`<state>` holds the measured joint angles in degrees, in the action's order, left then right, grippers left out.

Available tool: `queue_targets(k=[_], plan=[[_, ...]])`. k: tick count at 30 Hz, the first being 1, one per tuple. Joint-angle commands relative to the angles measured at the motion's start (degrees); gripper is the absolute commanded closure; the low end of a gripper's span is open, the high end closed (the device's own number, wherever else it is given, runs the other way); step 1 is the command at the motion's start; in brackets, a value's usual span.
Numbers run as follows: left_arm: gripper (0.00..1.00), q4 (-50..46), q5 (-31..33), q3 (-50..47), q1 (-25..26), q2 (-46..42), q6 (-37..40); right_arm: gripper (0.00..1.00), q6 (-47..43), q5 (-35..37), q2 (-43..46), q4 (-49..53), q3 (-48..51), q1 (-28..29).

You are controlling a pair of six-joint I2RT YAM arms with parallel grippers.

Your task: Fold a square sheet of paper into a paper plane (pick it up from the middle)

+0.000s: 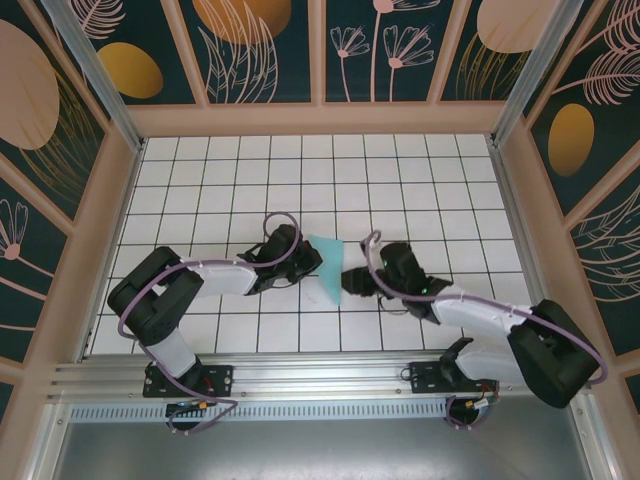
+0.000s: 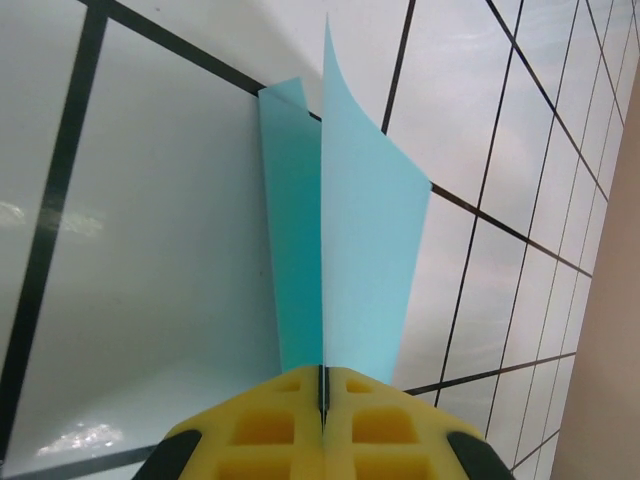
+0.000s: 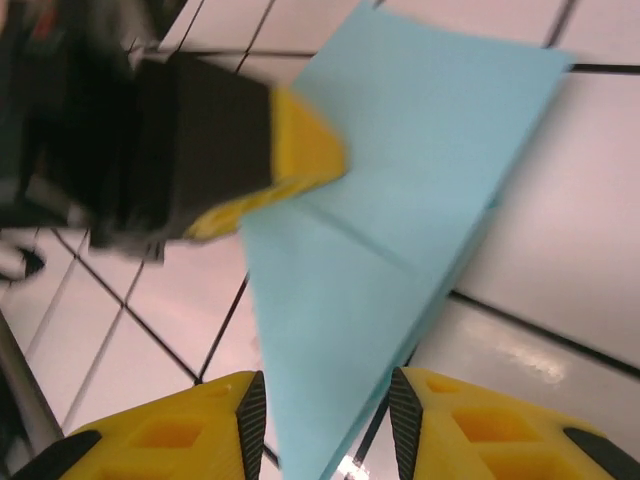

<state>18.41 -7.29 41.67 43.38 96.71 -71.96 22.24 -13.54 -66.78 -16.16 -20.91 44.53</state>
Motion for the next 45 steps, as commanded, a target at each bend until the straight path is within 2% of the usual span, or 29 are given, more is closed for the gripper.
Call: queue_targets(k=[1,6,17,27,33,39,45], plan=[[1.00,-2.6,3.2,1.3,0.9,-1.0,-2.6,0.59,-10.0,11.2,3.7,-9.1,4.1,6.9],[1.00,-3.2,3.8,2.1,1.6,-0.8,-2.6,0.55,-19.3,19.5,4.3,-13.7,7.2,14.0],[1.00,-3.8,4.0,3.0,2.1,-0.2,-2.2,0.58,-28.6,32.7,-8.7,-14.5,1.0,19.3],[0.99,-3.9,3.9,3.2,2.1,0.2,-2.0,0.64,-31.6,37.8,-18.0,-18.4,-2.5,20.4],[0.99,-3.9,3.9,3.1,2.1,0.2,-2.1,0.68,-31.5,38.3,-20.0,-22.2,-1.9,20.6],[0.99,-4.0,3.9,3.0,2.1,0.3,-2.1,0.71,-31.5,38.4,-21.6,-23.0,-2.3,20.6],[0.98,-4.2,4.0,2.9,2.1,-0.1,-2.0,0.77,-30.9,39.0,-23.7,-23.2,-2.8,20.6]])
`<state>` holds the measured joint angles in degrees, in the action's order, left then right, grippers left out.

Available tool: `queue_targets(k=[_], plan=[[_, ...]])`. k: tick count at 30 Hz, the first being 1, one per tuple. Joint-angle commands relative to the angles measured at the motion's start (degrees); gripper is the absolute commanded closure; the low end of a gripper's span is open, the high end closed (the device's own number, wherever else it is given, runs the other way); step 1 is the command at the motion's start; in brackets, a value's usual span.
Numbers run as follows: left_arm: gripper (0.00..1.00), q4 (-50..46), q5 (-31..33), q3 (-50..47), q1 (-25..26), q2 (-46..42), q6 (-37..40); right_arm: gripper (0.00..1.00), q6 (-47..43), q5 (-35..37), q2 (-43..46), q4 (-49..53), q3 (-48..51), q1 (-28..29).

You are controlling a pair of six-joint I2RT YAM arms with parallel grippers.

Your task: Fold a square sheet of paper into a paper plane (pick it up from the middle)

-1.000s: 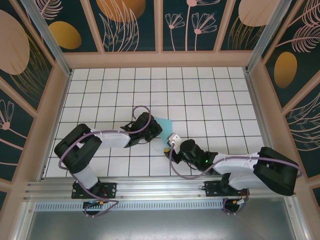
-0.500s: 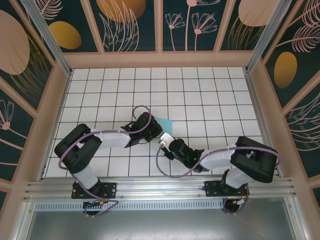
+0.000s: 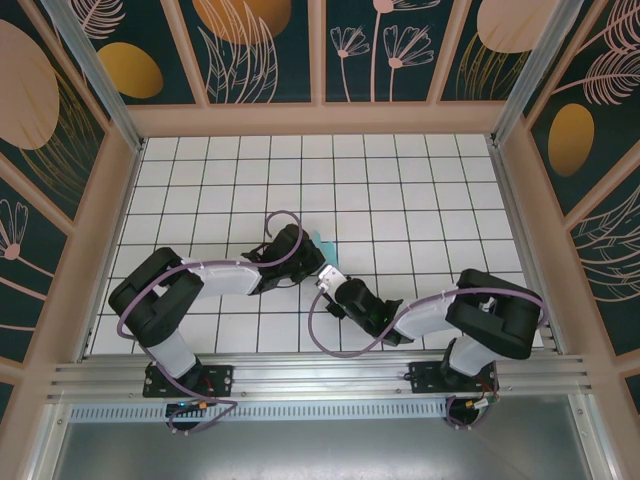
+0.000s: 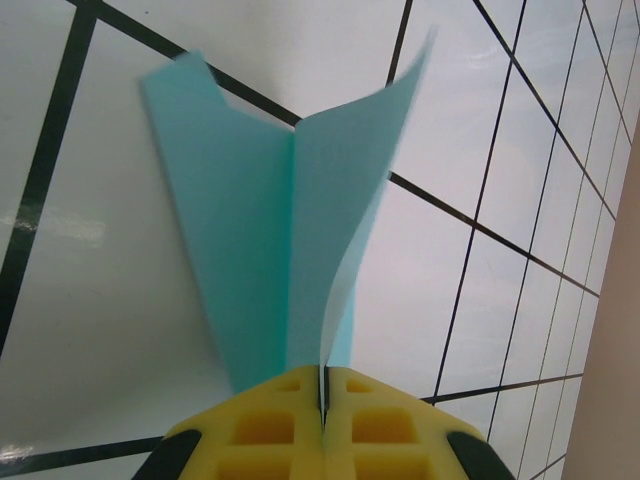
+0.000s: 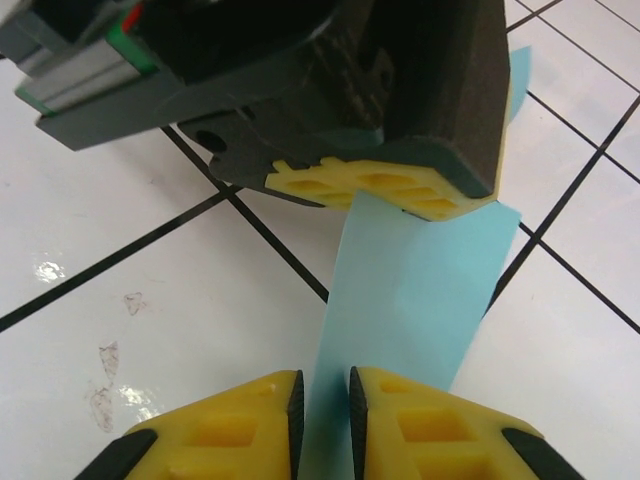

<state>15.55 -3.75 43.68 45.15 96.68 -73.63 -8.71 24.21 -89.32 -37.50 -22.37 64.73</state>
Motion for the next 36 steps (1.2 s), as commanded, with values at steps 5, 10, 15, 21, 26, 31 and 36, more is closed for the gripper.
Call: queue_targets(k=[5,10,15,21,26,31,36], plan=[[0.96,-2.0,0.8,0.7,0.3,-0.1,-0.5,0.81,1.0,1.2,-1.6,-1.8,-1.3,0.3],[0.94,-2.8,1.3,0.6,0.4,-0.2,-0.6,0.73,1.8,1.3,-0.5,-1.8,-1.3,0.4],[0.94,-2.5,1.1,0.7,0.4,0.3,-0.7,0.69,1.4,-0.1,2.0,-4.1,-0.1,0.4],[0.94,-2.6,1.0,0.9,0.4,0.4,-0.6,0.70,1.0,0.7,0.9,-4.7,0.0,0.4],[0.95,-2.8,1.2,0.9,0.5,0.2,-0.6,0.76,1.8,2.5,-0.4,-3.9,0.0,0.4],[0.94,-3.1,1.4,1.1,0.4,-0.2,-0.5,0.78,2.4,4.5,-1.2,-2.6,-0.2,0.5],[0.94,-3.2,1.3,1.2,0.4,-0.1,-0.4,0.79,2.4,4.2,-1.5,-3.2,-0.4,0.5]])
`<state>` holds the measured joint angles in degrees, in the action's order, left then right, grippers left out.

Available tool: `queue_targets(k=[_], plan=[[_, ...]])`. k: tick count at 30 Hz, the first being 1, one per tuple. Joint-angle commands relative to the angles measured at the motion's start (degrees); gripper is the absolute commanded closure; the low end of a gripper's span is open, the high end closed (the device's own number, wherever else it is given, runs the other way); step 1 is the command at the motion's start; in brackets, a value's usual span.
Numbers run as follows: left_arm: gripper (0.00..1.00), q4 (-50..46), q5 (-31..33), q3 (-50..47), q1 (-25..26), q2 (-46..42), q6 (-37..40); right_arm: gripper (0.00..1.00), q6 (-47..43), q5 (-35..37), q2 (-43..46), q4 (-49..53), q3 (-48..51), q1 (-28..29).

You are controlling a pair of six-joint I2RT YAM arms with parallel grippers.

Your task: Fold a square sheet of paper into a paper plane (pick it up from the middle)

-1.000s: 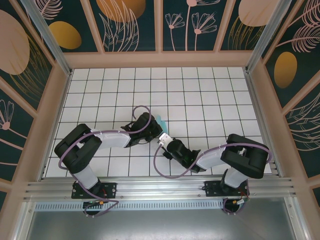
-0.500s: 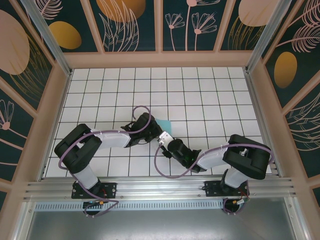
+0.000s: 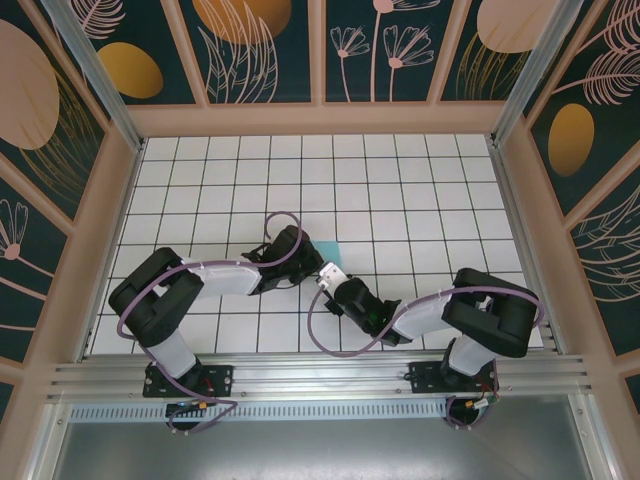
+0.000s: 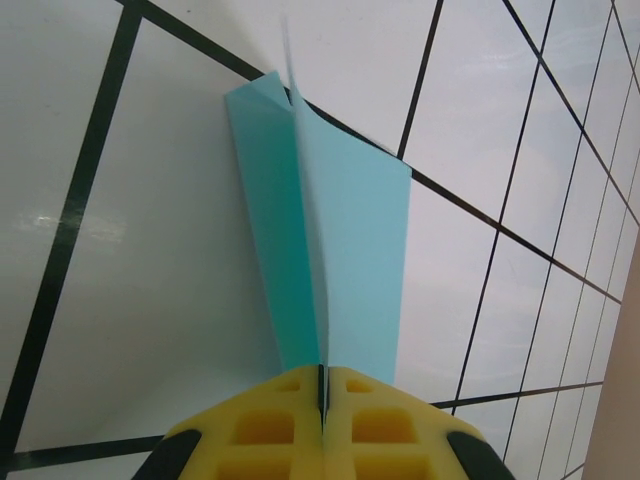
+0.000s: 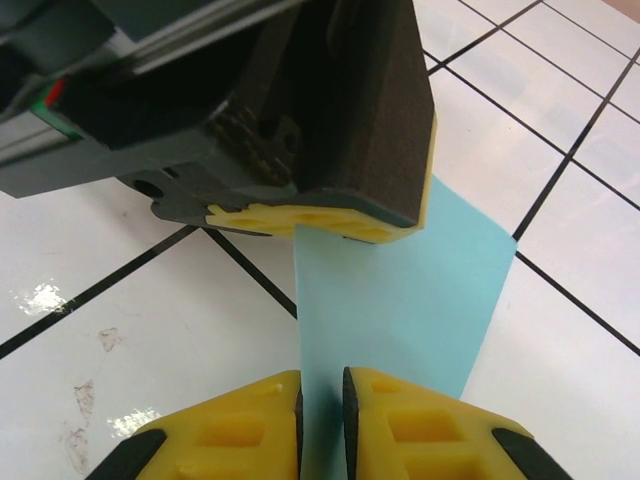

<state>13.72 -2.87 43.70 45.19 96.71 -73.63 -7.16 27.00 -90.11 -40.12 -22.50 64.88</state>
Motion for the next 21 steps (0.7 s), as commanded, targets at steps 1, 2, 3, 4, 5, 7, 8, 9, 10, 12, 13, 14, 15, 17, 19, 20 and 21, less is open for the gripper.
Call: queue_targets(k=[1,2,3,4,5,7,8,9,10,12,13,14,15,17,19,20,21], plan=[[0.94,-1.4,0.3,1.1,0.3,0.0,-0.4,0.80,0.8,1.3,-0.7,-0.7,-0.3,0.3],[0.94,-1.4,0.5,1.1,0.4,-0.1,-0.4,0.81,0.8,1.1,-0.6,-0.6,-0.4,0.4],[0.94,-1.4,0.5,1.1,0.4,-0.1,-0.4,0.82,0.8,1.1,-0.7,-0.5,-0.5,0.4],[0.94,-1.6,0.6,1.2,0.3,-0.1,-0.4,0.84,0.9,1.1,-0.7,-0.5,-0.6,0.4],[0.93,-1.7,0.6,1.2,0.4,-0.2,-0.4,0.86,0.9,1.2,-0.7,-0.6,-0.4,0.3],[0.93,-1.9,0.6,1.4,0.4,-0.4,-0.1,0.90,1.2,1.2,-0.6,-0.8,-0.3,0.2],[0.91,-2.0,0.7,1.5,0.4,-0.5,-0.1,0.91,1.4,1.4,-0.7,-0.8,-0.2,0.3],[0.90,-2.1,0.8,1.5,0.4,-0.7,0.0,0.93,1.8,1.4,-0.7,-0.8,-0.1,0.2],[0.88,-2.4,1.0,1.7,0.4,-1.0,0.1,0.95,2.2,1.5,-0.6,-1.0,0.1,0.3],[0.85,-3.3,1.6,1.9,0.4,-1.8,0.5,0.97,3.4,1.4,-0.4,-1.5,0.4,0.1],[0.80,-4.1,2.2,2.1,0.4,-2.5,0.7,0.98,3.9,1.2,-0.2,-1.9,0.7,0.1],[0.75,-4.6,2.9,2.0,0.4,-3.3,0.8,0.99,4.6,0.7,0.0,-2.6,1.1,-0.1],[0.72,-5.1,3.5,1.9,0.4,-4.2,0.9,1.00,5.3,-0.1,0.1,-3.3,1.4,-0.3],[0.63,-6.1,5.1,1.2,0.4,-6.6,1.2,1.00,7.0,-1.8,0.6,-4.6,2.1,-0.8],[0.51,-6.7,6.8,0.2,0.4,-9.2,1.0,1.00,8.6,-3.3,1.3,-6.4,3.2,-1.4],[0.46,-7.1,8.0,-0.4,0.4,-10.9,0.9,1.00,9.8,-4.9,1.9,-7.3,3.7,-2.0],[0.45,-7.2,8.9,-1.1,0.4,-12.4,1.0,1.00,10.7,-6.7,2.4,-7.9,4.2,-2.7]])
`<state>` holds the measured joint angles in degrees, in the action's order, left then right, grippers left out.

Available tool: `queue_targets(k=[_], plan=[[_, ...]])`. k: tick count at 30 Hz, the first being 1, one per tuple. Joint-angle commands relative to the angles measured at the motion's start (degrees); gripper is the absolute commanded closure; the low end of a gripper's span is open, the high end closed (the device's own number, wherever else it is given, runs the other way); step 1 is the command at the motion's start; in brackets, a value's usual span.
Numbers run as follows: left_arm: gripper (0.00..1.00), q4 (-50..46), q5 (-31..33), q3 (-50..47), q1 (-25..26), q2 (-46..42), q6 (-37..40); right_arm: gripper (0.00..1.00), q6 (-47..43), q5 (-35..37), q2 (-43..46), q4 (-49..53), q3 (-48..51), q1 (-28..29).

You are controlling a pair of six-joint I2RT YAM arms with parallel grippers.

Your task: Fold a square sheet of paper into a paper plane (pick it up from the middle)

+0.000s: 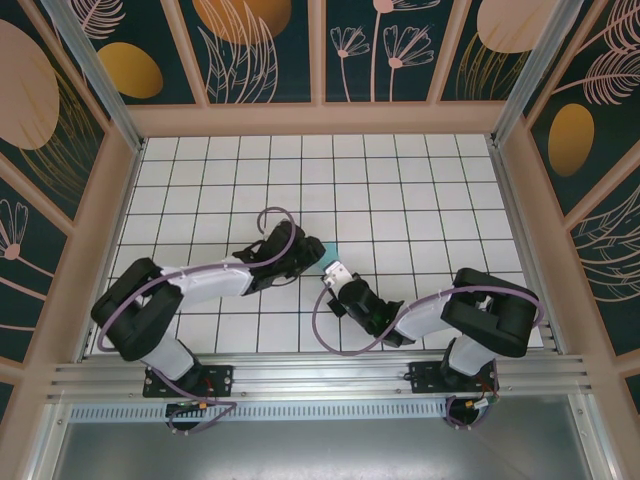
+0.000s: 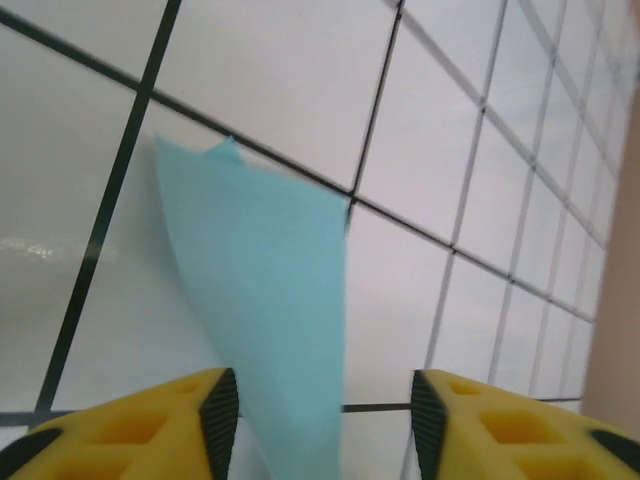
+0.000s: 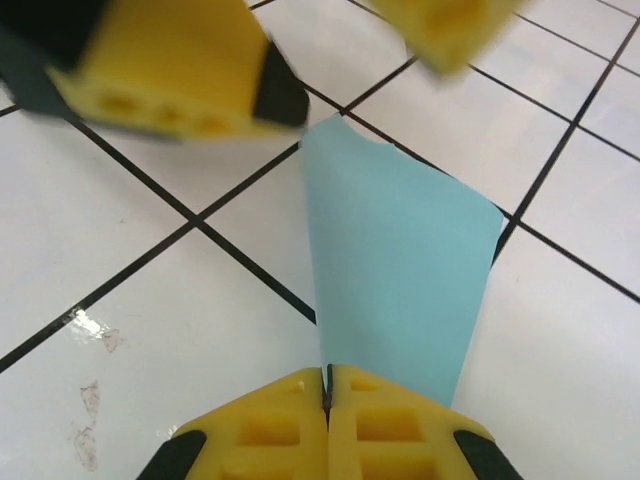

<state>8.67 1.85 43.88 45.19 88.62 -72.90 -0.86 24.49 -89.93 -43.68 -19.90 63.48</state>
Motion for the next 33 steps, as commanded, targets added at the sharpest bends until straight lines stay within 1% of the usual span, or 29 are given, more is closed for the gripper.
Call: queue_targets(k=[1,4,7,9,12,17,23,28,33], plan=[[0.44,-2.2,5.1,-2.2,0.4,-6.0,0.2,1.00,6.0,-6.4,2.9,-5.2,2.2,-2.2],[0.41,-2.4,7.9,-4.3,0.4,-10.3,0.1,1.00,9.9,-11.8,5.0,-8.6,4.3,-4.4],[0.41,-2.4,9.9,-6.0,0.4,-13.4,0.3,1.00,14.1,-17.3,7.0,-10.5,5.7,-7.3],[0.40,-1.9,10.4,-6.8,0.3,-14.3,0.4,1.00,16.9,-21.3,7.5,-12.1,6.7,-9.0],[0.41,-0.2,9.5,-7.2,0.4,-14.0,0.6,1.00,19.1,-23.3,7.0,-13.1,7.1,-10.0],[0.41,3.1,5.8,-6.5,0.4,-10.5,0.3,1.00,21.8,-24.8,4.3,-15.0,7.6,-10.3],[0.41,5.3,3.3,-6.0,0.4,-8.0,-0.2,1.00,28.2,-26.2,2.2,-15.0,8.0,-11.9],[0.42,7.0,1.7,-6.3,0.4,-6.6,-0.8,1.00,32.4,-24.0,2.1,-14.7,9.3,-12.0],[0.42,8.8,0.2,-6.9,0.4,-5.6,-1.4,1.00,36.3,-23.9,1.4,-14.9,9.9,-12.0]])
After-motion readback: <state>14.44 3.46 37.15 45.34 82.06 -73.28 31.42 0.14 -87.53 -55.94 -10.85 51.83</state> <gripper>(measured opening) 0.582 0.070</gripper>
